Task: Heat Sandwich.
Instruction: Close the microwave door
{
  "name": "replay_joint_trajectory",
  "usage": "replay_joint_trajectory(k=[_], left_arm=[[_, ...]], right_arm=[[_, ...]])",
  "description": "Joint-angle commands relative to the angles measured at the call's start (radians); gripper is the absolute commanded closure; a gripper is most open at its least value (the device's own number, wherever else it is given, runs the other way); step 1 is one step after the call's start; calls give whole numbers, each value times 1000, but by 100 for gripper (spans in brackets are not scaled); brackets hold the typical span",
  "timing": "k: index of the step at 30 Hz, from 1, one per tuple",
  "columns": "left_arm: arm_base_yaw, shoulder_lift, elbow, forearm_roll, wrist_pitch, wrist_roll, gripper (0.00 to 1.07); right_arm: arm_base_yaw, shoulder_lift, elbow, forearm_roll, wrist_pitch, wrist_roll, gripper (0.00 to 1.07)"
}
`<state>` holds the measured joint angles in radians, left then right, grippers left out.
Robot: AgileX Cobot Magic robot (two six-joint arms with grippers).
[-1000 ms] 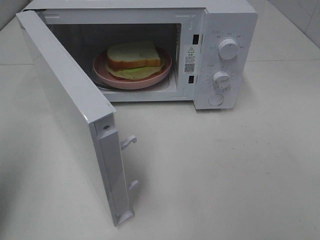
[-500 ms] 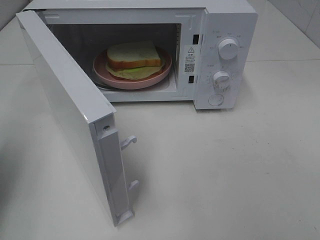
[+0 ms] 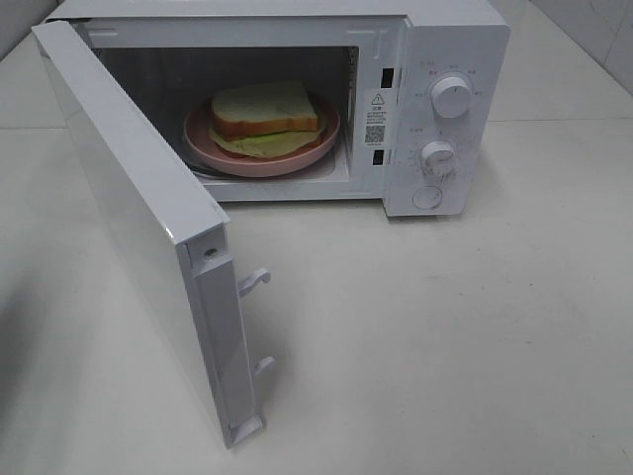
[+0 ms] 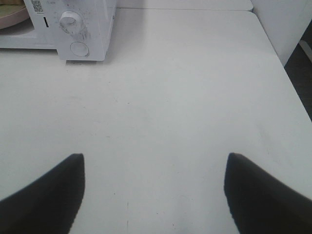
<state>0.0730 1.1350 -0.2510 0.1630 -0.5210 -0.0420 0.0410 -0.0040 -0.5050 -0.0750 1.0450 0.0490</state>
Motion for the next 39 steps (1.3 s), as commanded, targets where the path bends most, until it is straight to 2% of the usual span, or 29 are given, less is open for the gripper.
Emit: replay_joint_trajectory(k=[1, 3, 4, 8, 14, 17, 18, 20, 23, 26, 28, 30, 32, 34, 36, 39], left_arm=[[-1, 48, 5, 155, -123, -141, 107], [-1, 82, 5, 238, -182, -218, 107], [-1, 111, 5, 299, -230, -238, 107], [-1, 157, 5, 356, -303, -234, 107], [-7, 250, 5, 356, -423, -234, 107], [-56, 274, -3, 339, -454, -234, 107], [-108, 290, -16, 323, -444, -221, 107], [-134, 300, -23, 305, -441, -205, 107], [-216, 342, -38, 207, -441, -159, 107], [-259, 363, -48, 167, -440, -147, 107], [-327, 388, -67, 117, -439, -143, 107], [-350, 398, -75, 94, -439, -134, 107], [-404, 424, -98, 14, -425, -91, 107], [-418, 434, -105, -13, -418, -77, 107], [-470, 461, -128, -71, -417, -58, 107], [-502, 481, -147, -96, -416, -52, 107]], right_arm=[[-7, -26, 0, 2, -6, -13, 31], [-7, -26, 0, 2, -6, -13, 31], [-7, -26, 0, 2, -6, -13, 31], [-7, -26, 0, 2, -6, -13, 31], [-7, -26, 0, 2, -6, -11, 31], [-7, -26, 0, 2, -6, -11, 31], [-7, -26, 0, 2, -6, -11, 31], [-7, -26, 0, 2, -6, -11, 31], [-7, -26, 0, 2, -6, -11, 31], [-7, -26, 0, 2, -6, -11, 31], [-7, -26, 0, 2, -6, -13, 31], [-7, -26, 0, 2, -6, -13, 31], [-7, -26, 0, 2, -6, -13, 31], [-7, -26, 0, 2, -6, -13, 31], [-7, -26, 0, 2, -6, -13, 31], [-7, -26, 0, 2, -6, -13, 31]])
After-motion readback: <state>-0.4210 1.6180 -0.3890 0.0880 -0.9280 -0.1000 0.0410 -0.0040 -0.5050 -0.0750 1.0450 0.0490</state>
